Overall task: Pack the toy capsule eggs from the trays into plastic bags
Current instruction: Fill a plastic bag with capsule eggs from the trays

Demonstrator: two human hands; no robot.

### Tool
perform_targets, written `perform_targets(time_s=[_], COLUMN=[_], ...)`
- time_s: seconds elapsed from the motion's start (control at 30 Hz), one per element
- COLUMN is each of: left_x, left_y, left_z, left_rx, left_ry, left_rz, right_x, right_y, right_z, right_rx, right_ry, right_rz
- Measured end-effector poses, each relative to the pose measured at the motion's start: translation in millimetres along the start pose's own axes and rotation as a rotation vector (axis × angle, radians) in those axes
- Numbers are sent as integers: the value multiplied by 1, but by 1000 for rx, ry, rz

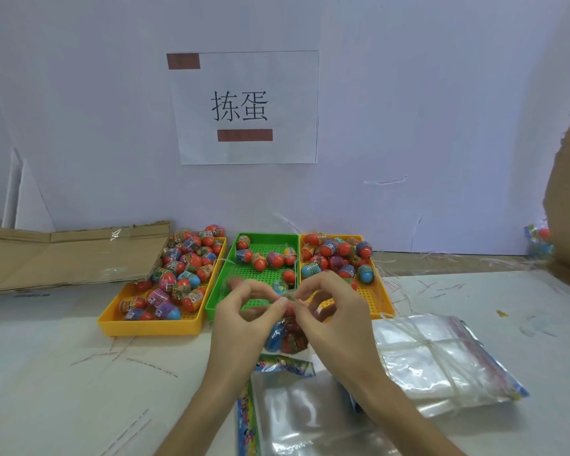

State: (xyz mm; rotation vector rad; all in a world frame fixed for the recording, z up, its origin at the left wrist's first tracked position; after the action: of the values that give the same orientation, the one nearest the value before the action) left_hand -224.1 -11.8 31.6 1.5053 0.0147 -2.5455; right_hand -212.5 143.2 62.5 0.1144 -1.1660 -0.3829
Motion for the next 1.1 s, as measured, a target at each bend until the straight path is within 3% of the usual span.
perform_targets(time_s=[0.47,0.6,0.73,0.83,1.1], left_x=[-14,-9,0,5,7], left_y=[0,-3,-18,-27,-24], left_z=[2,1,-2,-6,-5], left_rx=[-7,32,237,343,248], left_ry=[-171,-95,86,148,165], left_rz=[98,80,-121,-137,-221], right_x=[8,11,13,12,17], right_y=[1,5,10,14,-1], right_z=[-4,-5,-5,-2,-4], right_rx=[-10,-53,-85,-102,70], right_ry=[74,111,139,126,224], right_rz=[18,21,33,53,-20])
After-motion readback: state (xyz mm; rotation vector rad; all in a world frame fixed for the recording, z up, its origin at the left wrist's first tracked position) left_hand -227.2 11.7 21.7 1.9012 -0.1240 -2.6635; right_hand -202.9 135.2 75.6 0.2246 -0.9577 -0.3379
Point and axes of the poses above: each hand's wrist, its own z-axis towards the middle knuckle, its own y-axis out of the back of the hand, x = y × z, the point moved 7 cm from there along z, towards the middle knuckle, and after that the axes turned 11 degrees about -y, right-handed, at the moved point
